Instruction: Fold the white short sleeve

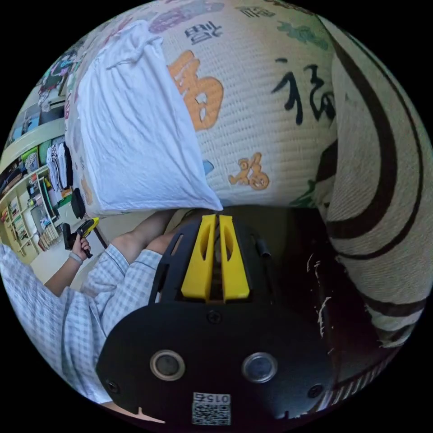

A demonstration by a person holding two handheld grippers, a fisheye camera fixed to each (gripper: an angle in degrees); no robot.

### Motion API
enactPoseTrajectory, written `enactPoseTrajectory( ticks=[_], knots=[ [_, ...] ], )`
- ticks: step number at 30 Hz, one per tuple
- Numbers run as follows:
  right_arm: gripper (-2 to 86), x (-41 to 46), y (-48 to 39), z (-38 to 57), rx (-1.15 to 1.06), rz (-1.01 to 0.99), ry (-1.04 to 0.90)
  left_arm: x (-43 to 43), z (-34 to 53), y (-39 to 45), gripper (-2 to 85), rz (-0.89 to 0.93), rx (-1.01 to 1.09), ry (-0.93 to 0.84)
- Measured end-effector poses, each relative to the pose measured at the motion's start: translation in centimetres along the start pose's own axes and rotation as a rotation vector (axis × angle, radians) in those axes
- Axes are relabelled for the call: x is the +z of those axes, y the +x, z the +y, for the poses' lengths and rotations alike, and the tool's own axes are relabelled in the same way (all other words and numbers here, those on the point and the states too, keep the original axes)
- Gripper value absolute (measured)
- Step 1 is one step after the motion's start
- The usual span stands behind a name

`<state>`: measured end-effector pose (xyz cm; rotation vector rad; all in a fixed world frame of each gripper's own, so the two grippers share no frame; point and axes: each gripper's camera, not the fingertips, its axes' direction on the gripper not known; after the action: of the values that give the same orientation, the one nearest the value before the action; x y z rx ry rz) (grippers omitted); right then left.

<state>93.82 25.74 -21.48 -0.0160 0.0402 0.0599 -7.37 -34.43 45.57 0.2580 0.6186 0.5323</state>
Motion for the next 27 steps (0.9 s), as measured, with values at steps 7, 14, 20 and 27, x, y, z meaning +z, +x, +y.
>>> enactPoseTrajectory(
  ticks=[7, 14, 20, 27],
  knots=[
    [7.9, -7.3, -9.5, -7.2, -0.483, 0.110, 0.362, 6.8, -13.5, 21.5, 6.9, 0.183, 0.562, 0.076],
    [10.5, -6.8, -12.9, -13.8, -0.612, 0.239, 0.351, 19.1, -22.1, 35.9, 10.1, 0.094, 0.682, -0.058],
    [2.6, -7.5, -11.2, -16.1, -0.570, 0.159, 0.314, 25.1, -25.2, 40.5, 2.6, -0.037, 0.693, -0.190],
    [0.4, -14.6, -5.8, -16.0, -0.369, -0.204, 0.555, 25.7, -26.7, 48.0, -0.7, 0.223, 0.745, -0.158]
  ],
)
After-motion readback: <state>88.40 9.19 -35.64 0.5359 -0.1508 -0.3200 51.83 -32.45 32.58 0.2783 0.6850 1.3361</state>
